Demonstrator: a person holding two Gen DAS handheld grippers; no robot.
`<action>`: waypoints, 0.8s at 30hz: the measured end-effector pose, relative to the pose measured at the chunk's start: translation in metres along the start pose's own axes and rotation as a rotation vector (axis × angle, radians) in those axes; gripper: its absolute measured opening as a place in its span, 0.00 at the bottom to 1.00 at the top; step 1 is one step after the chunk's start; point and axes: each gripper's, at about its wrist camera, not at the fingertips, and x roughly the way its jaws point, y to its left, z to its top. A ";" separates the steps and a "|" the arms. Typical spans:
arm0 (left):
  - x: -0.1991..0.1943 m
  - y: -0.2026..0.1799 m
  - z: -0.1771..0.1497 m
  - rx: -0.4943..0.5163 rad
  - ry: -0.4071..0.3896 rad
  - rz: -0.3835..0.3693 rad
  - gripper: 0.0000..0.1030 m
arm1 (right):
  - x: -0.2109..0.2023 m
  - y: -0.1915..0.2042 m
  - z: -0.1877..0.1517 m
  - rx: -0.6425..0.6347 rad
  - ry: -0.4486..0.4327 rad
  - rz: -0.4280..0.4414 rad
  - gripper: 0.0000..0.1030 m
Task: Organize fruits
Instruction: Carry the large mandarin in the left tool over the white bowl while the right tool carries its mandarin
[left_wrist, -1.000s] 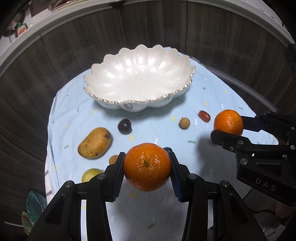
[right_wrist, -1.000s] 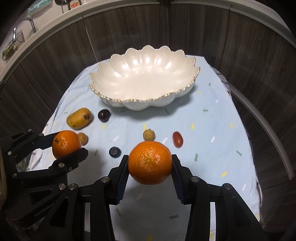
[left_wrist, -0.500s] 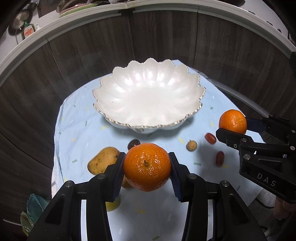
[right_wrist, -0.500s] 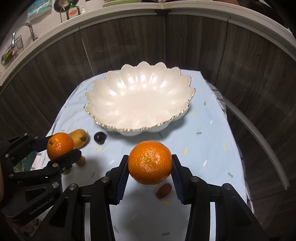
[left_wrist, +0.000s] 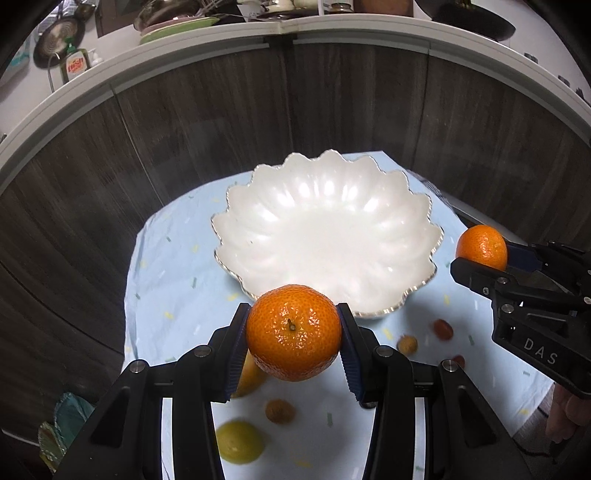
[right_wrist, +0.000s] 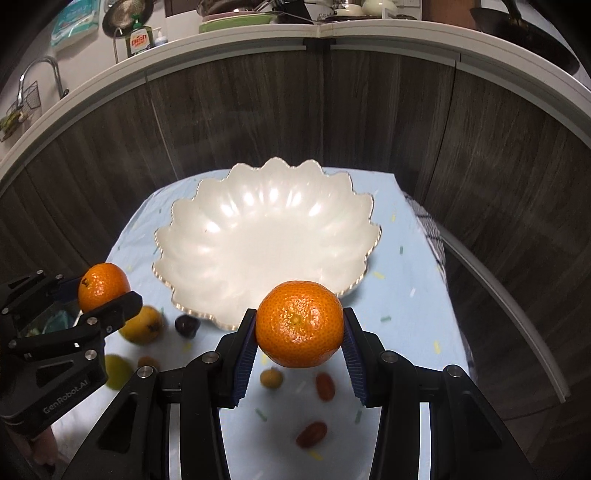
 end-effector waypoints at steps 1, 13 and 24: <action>0.001 0.001 0.002 -0.006 -0.003 -0.002 0.43 | 0.002 -0.001 0.003 -0.001 -0.003 -0.001 0.43; 0.015 0.010 0.025 -0.014 -0.036 0.007 0.43 | 0.018 -0.010 0.029 0.000 -0.021 -0.031 0.43; 0.036 0.021 0.047 -0.036 -0.051 0.014 0.43 | 0.037 -0.017 0.046 0.001 -0.021 -0.050 0.43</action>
